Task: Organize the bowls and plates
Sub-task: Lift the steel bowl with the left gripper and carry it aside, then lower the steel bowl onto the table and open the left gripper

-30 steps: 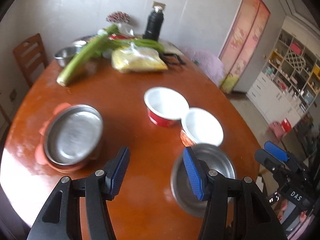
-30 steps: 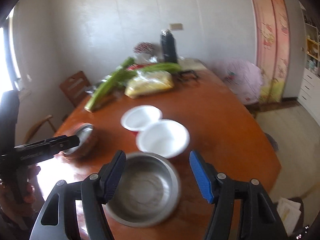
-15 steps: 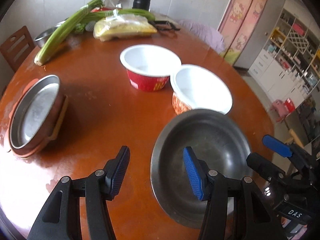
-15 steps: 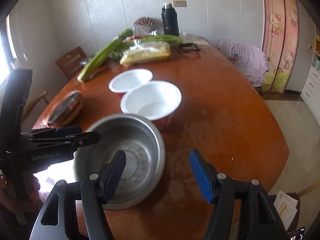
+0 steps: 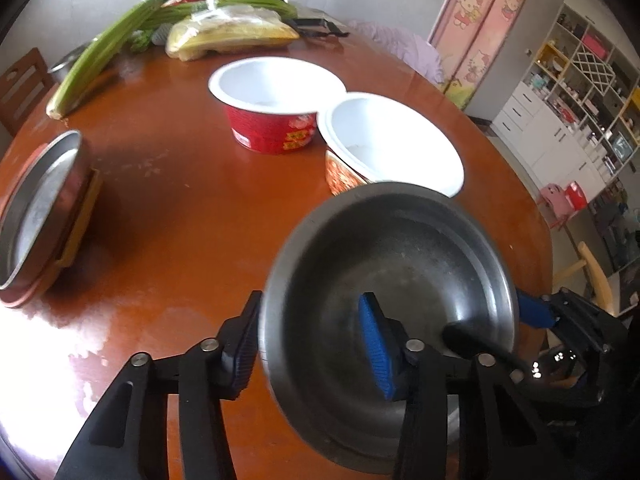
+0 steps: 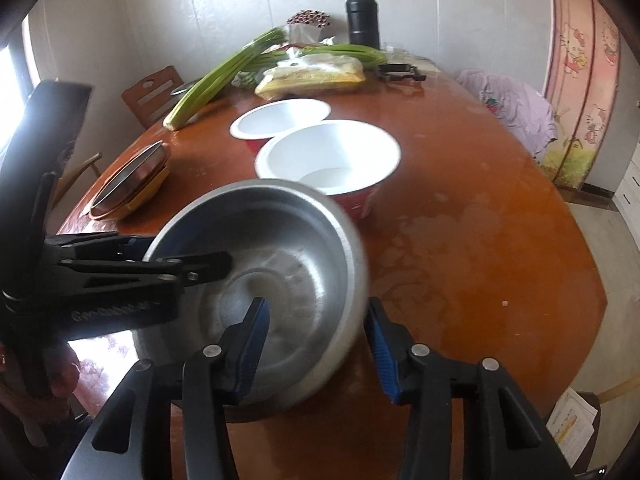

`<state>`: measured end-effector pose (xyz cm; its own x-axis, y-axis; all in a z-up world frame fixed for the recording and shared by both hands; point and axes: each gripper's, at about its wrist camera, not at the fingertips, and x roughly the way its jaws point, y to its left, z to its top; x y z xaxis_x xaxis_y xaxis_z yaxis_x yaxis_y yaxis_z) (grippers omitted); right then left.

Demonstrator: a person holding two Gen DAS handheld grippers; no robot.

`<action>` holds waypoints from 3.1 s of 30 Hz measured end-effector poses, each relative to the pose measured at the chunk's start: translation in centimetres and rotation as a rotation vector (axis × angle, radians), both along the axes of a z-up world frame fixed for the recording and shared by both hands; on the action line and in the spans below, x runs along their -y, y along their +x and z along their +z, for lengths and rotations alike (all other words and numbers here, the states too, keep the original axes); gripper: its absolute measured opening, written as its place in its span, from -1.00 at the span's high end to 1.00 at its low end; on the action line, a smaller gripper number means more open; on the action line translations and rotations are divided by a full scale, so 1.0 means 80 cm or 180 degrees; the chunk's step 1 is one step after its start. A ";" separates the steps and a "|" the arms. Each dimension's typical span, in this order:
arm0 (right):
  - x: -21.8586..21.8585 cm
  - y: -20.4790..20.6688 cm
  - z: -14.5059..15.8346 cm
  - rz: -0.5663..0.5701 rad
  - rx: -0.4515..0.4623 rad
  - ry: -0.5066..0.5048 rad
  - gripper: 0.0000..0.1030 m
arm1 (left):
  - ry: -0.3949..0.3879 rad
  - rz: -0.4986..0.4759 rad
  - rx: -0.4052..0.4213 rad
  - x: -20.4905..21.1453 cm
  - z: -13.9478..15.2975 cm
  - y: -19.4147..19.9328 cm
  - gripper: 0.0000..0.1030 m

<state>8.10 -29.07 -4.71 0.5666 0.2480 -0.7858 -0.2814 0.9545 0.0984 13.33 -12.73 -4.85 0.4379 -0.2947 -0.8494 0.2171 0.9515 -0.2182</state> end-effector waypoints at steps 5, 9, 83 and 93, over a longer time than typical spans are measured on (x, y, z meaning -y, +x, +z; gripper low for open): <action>-0.013 -0.005 0.003 0.0020 0.0016 -0.0040 0.06 | -0.0044 0.0050 -0.0059 -0.008 -0.001 -0.001 0.10; -0.022 -0.009 0.010 0.0083 0.0037 0.0017 0.06 | -0.0050 0.0118 -0.0021 -0.021 0.006 -0.005 0.10; -0.084 -0.005 0.030 0.0301 0.0209 0.0122 0.02 | 0.0132 0.0674 0.0463 -0.120 0.062 -0.042 -0.01; -0.043 -0.002 0.046 0.0054 0.0319 0.0236 -0.01 | 0.0165 0.0554 0.0744 -0.085 0.104 -0.038 -0.02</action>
<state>7.96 -25.62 -1.00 0.6367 0.3136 -0.7045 -0.3095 0.9407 0.1391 10.31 -5.91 3.48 0.6636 -0.1568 -0.7314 0.0885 0.9874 -0.1314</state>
